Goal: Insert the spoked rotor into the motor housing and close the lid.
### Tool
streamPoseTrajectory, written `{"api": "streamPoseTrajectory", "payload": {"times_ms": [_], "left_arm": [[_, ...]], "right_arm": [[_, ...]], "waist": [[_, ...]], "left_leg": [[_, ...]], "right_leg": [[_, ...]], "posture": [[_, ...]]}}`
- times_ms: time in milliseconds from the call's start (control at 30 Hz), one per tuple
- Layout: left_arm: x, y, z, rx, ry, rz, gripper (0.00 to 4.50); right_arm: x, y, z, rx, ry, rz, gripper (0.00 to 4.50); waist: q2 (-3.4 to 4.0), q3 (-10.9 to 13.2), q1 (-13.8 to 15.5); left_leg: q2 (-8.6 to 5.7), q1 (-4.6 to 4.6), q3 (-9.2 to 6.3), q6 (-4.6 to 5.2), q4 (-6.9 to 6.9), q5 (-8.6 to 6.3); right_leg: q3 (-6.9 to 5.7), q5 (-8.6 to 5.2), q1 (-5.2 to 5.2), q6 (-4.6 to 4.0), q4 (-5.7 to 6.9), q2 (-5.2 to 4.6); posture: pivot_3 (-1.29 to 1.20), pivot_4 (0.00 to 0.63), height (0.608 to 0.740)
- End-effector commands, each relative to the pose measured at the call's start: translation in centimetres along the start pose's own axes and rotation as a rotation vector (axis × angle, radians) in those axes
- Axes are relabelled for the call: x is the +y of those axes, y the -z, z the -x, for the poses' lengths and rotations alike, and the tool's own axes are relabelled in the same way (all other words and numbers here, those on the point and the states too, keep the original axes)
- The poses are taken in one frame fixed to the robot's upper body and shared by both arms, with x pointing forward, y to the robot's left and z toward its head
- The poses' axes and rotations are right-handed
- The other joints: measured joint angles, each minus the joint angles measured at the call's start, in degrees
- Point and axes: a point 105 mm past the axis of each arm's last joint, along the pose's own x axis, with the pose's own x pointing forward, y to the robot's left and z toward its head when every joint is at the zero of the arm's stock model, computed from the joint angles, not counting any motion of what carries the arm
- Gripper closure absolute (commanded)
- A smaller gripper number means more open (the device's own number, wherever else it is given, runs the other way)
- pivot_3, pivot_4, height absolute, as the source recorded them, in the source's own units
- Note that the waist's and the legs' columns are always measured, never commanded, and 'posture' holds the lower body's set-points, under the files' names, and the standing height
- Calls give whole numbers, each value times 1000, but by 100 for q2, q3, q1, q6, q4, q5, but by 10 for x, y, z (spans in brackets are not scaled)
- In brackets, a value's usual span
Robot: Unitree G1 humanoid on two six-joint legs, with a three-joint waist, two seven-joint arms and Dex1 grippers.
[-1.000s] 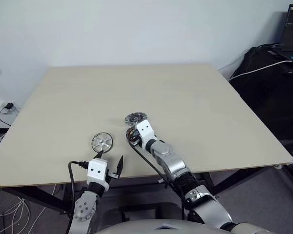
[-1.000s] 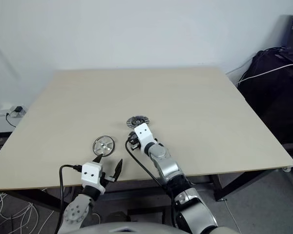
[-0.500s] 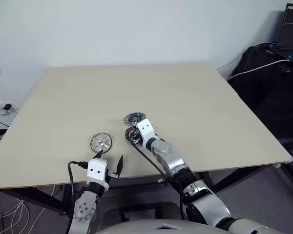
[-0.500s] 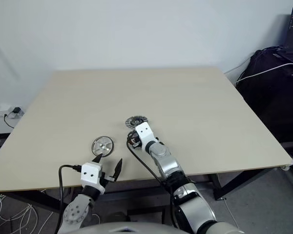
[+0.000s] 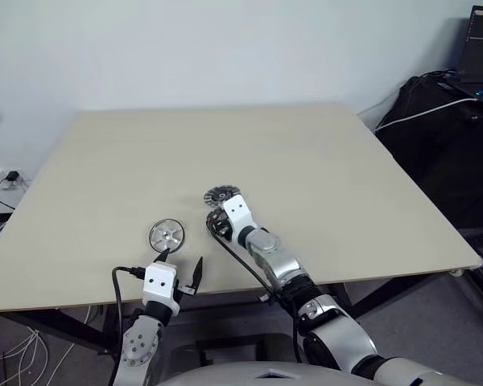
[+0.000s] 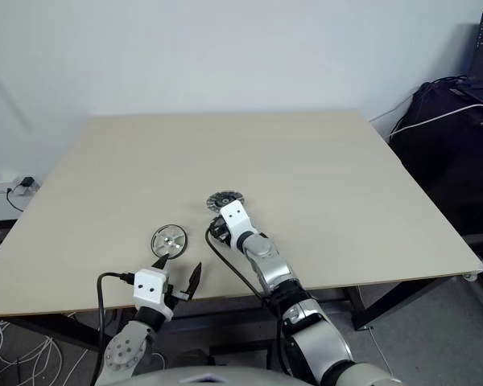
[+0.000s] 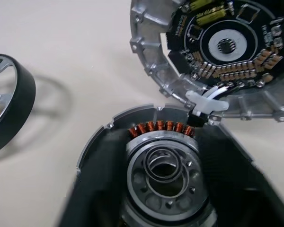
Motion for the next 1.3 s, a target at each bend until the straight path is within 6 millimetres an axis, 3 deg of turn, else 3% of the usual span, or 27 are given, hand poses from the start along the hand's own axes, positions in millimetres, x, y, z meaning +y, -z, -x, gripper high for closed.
{"api": "streamPoseTrajectory", "payload": {"times_ms": [33, 67, 167, 367, 833, 1300], "left_arm": [[2, -8, -1, -39, -5, -13, 0], [2, -7, -1, -38, -6, -13, 0], [3, -7, -1, -37, -7, -13, 0], [2, -7, -1, -37, -5, -13, 0], [1, -10, -4, -43, 0, -8, 0], [5, -6, 1, -35, -36, -2, 0]], "right_arm": [[0, -29, 3, -108, -16, -4, 1859], [1, -32, 5, -121, -26, -10, 1859], [8, -42, 14, -162, -68, -44, 2460], [20, -37, 26, -127, -104, -54, 4437], [28, -39, 3, -19, -51, 57, 4473], [15, -36, -12, 10, 31, 84, 4473]], "waist": [[1, 1, 1], [1, 1, 0], [1, 1, 5], [-1, 0, 11], [-1, 0, 4], [0, 2, -16]], "left_leg": [[0, 0, 0, 0, 0, 0], [0, -1, -1, 0, 0, 0], [1, -2, -2, 0, -1, 0], [6, -2, -2, 0, 0, -1], [2, -3, -1, -3, -1, 1], [3, -4, -1, -4, -1, 1]], "right_leg": [[0, 0, 0, 0, 0, 0], [0, 0, -1, 0, 0, 0], [0, 0, -2, 0, -1, 0], [0, -1, 0, 0, -1, -1], [-1, -1, -4, -1, 0, 5], [-1, -1, -5, -2, 1, 6]], "posture": [[0, 0, 740], [0, 0, 740], [0, 0, 740], [0, 0, 740], [0, 0, 740], [0, 0, 740]]}}
